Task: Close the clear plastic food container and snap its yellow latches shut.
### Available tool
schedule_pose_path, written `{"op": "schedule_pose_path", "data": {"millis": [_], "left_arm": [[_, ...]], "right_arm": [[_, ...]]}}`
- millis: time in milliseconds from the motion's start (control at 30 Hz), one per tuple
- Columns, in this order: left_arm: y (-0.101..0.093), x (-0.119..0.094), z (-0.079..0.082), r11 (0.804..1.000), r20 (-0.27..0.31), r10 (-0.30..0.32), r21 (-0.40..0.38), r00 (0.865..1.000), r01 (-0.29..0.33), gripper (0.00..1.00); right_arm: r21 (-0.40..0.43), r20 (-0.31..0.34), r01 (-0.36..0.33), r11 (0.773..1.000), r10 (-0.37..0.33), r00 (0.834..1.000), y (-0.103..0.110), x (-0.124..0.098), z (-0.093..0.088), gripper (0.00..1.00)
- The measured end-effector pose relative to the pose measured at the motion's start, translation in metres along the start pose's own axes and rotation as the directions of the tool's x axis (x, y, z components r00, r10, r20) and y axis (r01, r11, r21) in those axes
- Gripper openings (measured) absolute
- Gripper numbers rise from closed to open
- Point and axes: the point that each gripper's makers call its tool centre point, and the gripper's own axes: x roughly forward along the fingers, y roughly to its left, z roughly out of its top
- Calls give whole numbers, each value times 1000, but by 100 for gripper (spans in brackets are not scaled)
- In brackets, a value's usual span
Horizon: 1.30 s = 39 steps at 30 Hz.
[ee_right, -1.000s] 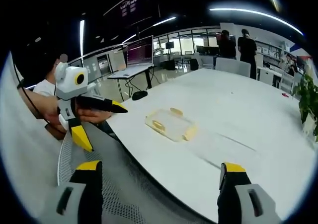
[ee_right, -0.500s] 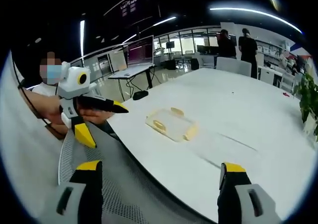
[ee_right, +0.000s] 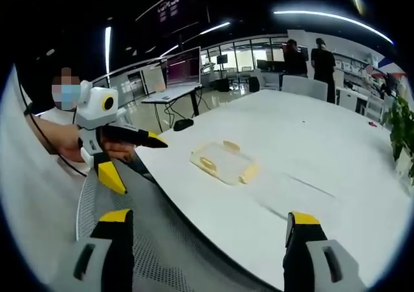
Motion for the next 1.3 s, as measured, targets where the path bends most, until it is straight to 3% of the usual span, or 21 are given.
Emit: {"op": "schedule_pose_path", "data": {"millis": [500,867,967,1200,1300], "left_arm": [[-1,-1,4,1000,22,-8,-9,1000,8,97],[2,-3,9,999,50,-8,-30,999,10,96],[6,-3,8,999,47,-9,-46,999,11,95],[0,-5,16,1000,49,-19,-14,999,19,96],[6,-4,15,1000,20,-8,-13,1000,8,95]], "right_arm": [[-33,27,-17,999,18,999,4,0,5,99],[-52,2,-25,998,26,1000,6,3,3,99],[-53,-10,-13,999,12,1000,4,3,2,94],[-85,17,11,996,-9,1000,-1,0,14,96],[-84,31,4,996,-1,1000,-4,2,20,95]]}}
